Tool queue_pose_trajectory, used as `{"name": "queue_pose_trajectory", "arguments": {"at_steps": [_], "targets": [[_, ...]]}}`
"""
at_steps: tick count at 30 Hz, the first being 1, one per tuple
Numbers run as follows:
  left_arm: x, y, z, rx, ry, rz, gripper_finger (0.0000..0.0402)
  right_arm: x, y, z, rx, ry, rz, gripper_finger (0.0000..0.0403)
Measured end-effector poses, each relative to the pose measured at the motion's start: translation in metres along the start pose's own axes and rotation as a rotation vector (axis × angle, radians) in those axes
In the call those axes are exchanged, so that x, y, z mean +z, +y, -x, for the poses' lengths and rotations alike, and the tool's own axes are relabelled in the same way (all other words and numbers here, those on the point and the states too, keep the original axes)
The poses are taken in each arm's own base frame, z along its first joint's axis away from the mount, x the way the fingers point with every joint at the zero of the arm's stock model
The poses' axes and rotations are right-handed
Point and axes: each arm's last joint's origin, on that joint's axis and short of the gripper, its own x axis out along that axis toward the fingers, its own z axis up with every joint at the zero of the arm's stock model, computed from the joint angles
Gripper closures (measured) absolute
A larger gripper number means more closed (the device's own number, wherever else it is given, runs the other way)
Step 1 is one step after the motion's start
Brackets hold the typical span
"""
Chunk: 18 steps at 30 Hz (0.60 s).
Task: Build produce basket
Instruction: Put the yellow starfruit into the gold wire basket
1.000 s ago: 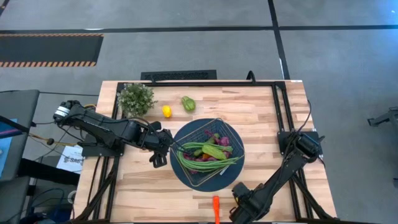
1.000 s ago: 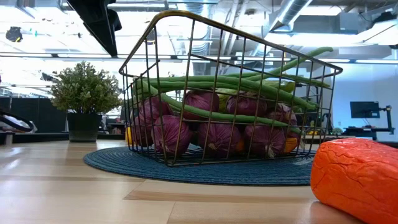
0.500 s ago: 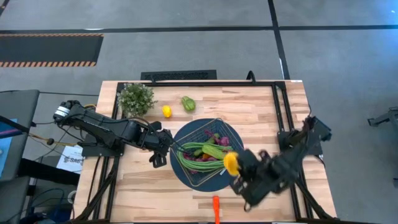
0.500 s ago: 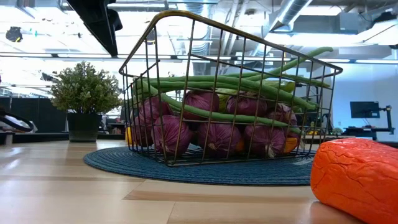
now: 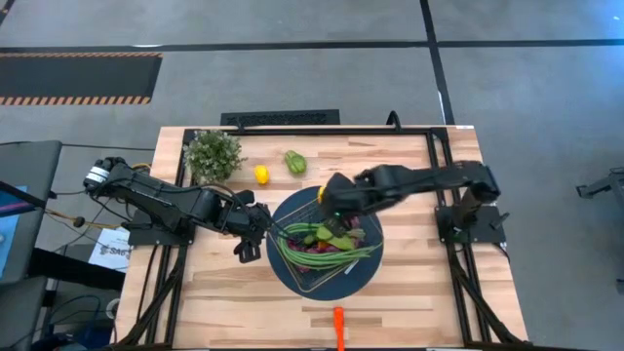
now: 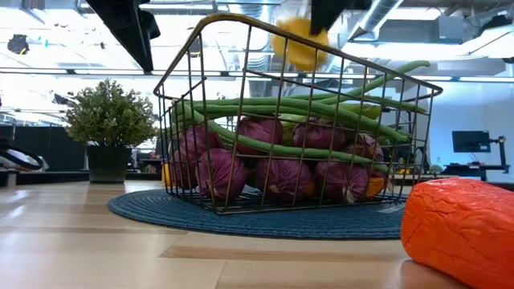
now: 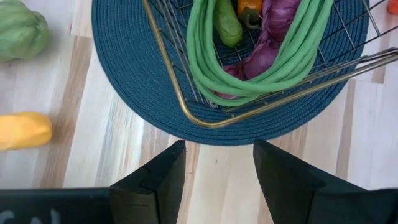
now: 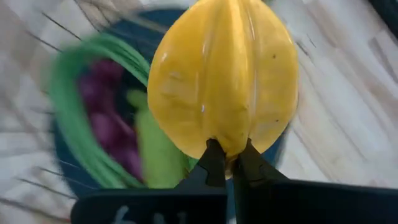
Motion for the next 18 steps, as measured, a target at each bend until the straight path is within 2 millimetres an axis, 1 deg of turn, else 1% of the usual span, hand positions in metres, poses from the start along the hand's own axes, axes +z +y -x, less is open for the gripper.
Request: {"name": "queue_pose_trajectory", "arguments": {"at_steps": [2, 3, 5, 7, 10, 14, 18], "targets": [[-0.001, 0.000, 0.000, 0.002, 0.005, -0.002, 0.0226, 0.000, -0.006, -0.016, -0.037, 0.093, 0.030, 0.0400], [-0.001, 0.000, 0.000, 0.003, 0.007, -0.002, 0.0226, -0.001, -0.006, -0.027, -0.053, 0.128, 0.046, 0.0400], [-0.001, 0.000, 0.000, 0.005, 0.010, -0.003, 0.0226, -0.003, -0.007, -0.043, -0.089, 0.177, 0.069, 0.0400], [-0.001, 0.001, 0.000, 0.007, 0.013, -0.009, 0.0226, -0.005, -0.009, -0.055, -0.091, 0.196, 0.075, 0.0400], [-0.001, 0.001, 0.000, 0.011, 0.011, -0.026, 0.0226, -0.006, -0.009, -0.069, -0.069, 0.185, 0.059, 0.0400], [-0.001, 0.002, 0.000, 0.015, 0.010, -0.033, 0.0226, -0.006, -0.008, -0.075, -0.046, 0.169, 0.050, 0.0400], [0.000, 0.002, 0.000, 0.015, 0.009, -0.033, 0.0226, -0.011, -0.007, -0.086, -0.011, 0.215, 0.052, 0.0400]]}}
